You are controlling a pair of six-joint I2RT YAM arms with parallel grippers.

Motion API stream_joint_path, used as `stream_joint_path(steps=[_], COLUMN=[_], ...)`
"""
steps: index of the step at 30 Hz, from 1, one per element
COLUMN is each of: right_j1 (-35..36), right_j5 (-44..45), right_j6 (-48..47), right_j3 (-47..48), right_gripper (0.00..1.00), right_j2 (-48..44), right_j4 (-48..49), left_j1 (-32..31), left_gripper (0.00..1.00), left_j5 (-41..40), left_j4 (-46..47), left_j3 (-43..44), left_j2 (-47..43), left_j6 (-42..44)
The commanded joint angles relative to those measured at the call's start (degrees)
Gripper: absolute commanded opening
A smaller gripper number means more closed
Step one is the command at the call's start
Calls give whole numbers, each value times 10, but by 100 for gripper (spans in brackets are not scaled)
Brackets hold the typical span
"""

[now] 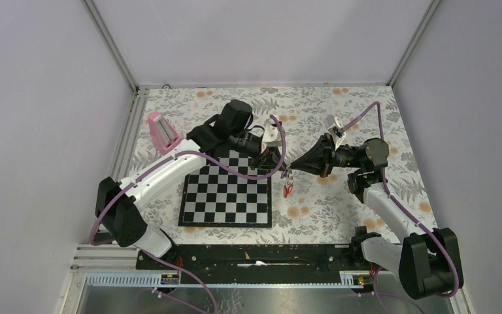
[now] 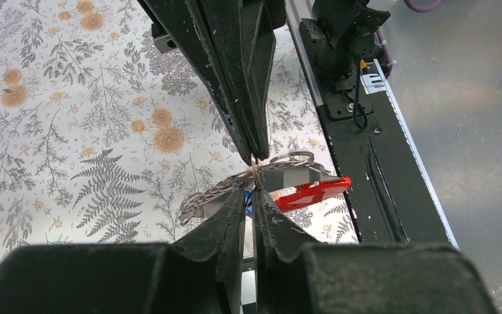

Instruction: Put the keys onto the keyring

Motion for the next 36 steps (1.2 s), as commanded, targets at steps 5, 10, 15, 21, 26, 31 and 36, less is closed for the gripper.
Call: stream_joint_path(steps=[5,10,15,21,26,31,36], right_j1=[-4,-6,-8,-8,-8,-9,-9], right_j5=[1,1,1,1,2,3,4], right_j6=[-3,-16,-28,-43,-46,-46,-48], right_j3=[11,6,3,1,2,3,2], right_gripper=[0,0,0,0,0,0,0], right_j2=[-11,-15,-17,-19,-19,-19,-17], right_j4=[26,14,3,-12,-18,-19,-19], left_j1=[3,2,3,3,3,2,2], left_gripper=[11,22,37,50,51,41,32], left_j5=[40,41,20,24,42,51,60], left_j4=[16,16,14,13,22,29,44], left_j3=[2,7,1,1,5,1,1], left_j2=[14,20,-3,-24,-16,-3,7], left_j6=[8,2,17,23,6,-3,-23])
